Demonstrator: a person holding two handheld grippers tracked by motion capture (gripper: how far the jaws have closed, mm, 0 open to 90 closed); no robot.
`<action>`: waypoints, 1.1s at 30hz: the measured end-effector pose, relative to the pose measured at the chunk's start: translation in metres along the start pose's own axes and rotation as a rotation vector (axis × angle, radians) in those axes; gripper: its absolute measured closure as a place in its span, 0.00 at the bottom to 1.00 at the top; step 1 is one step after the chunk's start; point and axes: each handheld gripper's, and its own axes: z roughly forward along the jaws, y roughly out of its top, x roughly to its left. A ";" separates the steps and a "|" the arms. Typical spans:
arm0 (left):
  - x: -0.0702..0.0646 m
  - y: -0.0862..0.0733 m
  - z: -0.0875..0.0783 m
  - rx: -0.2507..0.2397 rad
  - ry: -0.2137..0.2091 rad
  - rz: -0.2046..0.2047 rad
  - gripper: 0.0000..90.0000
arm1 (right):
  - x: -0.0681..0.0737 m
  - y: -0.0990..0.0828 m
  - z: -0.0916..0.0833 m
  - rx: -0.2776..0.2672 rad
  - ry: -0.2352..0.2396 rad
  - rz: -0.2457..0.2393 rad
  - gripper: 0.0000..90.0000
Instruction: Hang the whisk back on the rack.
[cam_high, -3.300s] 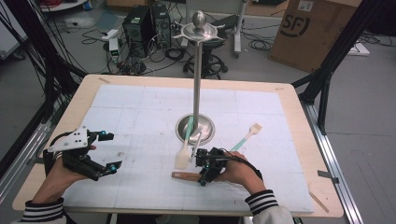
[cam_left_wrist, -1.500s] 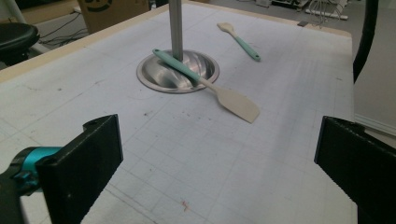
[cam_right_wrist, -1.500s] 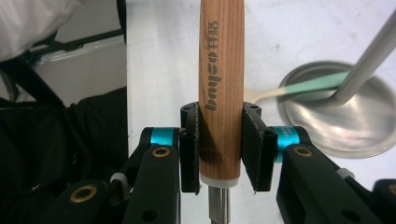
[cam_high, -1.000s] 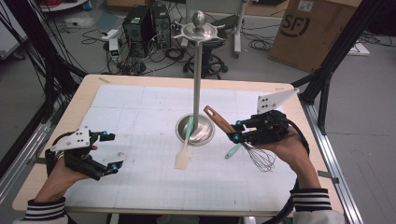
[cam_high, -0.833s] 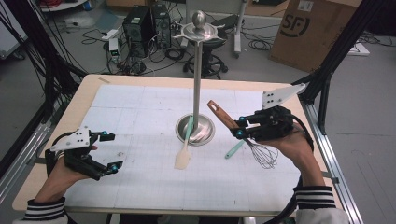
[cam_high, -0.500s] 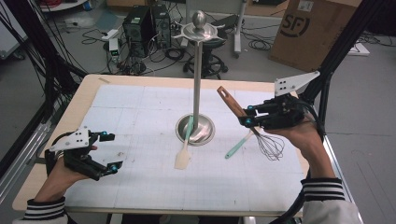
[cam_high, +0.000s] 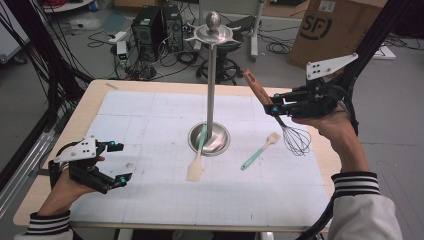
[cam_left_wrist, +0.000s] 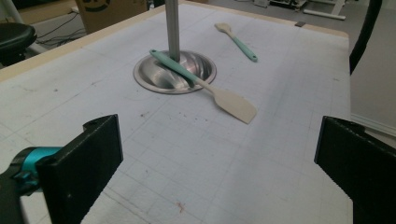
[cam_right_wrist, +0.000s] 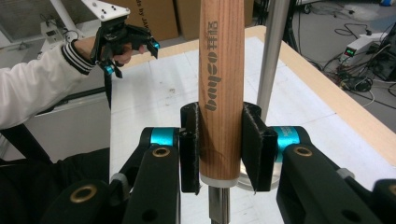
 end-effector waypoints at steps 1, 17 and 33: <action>0.000 0.000 0.000 0.000 0.000 0.000 0.02 | -0.001 0.002 0.000 0.000 0.003 0.005 0.78; 0.002 0.000 -0.001 -0.007 -0.002 -0.010 0.02 | -0.014 0.028 -0.007 -0.005 -0.004 -0.012 0.78; 0.001 0.002 -0.002 -0.022 -0.013 -0.007 0.02 | -0.021 0.053 -0.007 -0.043 0.005 -0.022 0.78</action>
